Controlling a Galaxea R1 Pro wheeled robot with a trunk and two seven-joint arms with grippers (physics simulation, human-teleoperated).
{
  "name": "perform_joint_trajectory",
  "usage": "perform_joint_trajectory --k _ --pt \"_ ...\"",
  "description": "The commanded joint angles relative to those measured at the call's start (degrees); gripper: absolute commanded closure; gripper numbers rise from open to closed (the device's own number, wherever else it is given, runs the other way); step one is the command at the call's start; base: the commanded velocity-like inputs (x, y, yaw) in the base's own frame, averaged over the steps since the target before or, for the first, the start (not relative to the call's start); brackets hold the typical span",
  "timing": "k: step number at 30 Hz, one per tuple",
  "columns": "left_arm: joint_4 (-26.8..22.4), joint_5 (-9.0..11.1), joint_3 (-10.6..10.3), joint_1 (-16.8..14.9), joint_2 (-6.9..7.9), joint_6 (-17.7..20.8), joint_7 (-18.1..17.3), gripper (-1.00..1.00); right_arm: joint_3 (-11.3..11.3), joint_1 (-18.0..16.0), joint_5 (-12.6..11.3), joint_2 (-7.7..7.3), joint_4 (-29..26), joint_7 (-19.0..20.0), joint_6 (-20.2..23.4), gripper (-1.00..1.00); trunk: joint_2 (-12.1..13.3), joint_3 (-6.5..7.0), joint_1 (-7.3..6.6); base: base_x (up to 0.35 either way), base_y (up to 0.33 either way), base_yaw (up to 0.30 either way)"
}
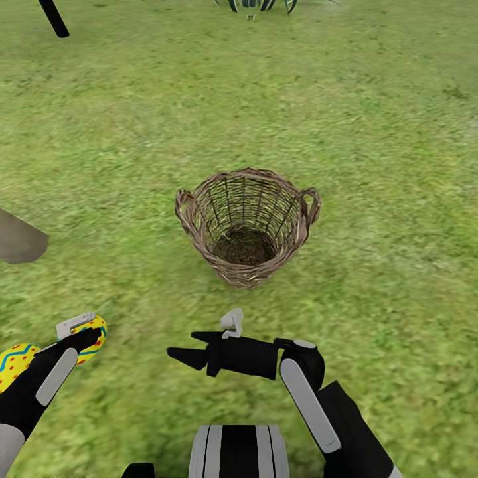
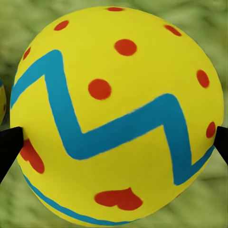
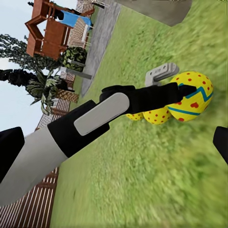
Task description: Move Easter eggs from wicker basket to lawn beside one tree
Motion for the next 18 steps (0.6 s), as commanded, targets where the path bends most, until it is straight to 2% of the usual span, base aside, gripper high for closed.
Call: perform_joint_trajectory --k 1,12,16,18 --pt "-0.1 0.5 -0.2 0.0 0.07 0.1 0.5 1.00 -0.3 0.0 -0.2 -0.01 -0.1 0.0 0.4 -1.00 0.0 -0.26 0.02 0.000 0.000 0.000" --pt "-0.1 0.6 -0.1 0.0 0.07 0.1 0.5 1.00 -0.8 0.2 -0.2 0.02 -0.1 0.0 0.4 -1.00 0.0 -0.48 0.04 0.000 0.000 0.000" --pt "-0.1 0.6 -0.1 0.0 0.07 0.1 0.5 1.00 -1.3 0.2 -0.3 0.02 -0.1 0.0 0.4 -1.00 -0.1 -1.36 0.15 0.000 0.000 0.000" --pt "-0.1 0.5 -0.1 0.0 0.07 0.1 0.5 1.00 -1.4 0.2 -0.3 -0.03 -0.1 0.1 0.4 -1.00 -0.1 -1.36 0.15 0.000 0.000 0.000"
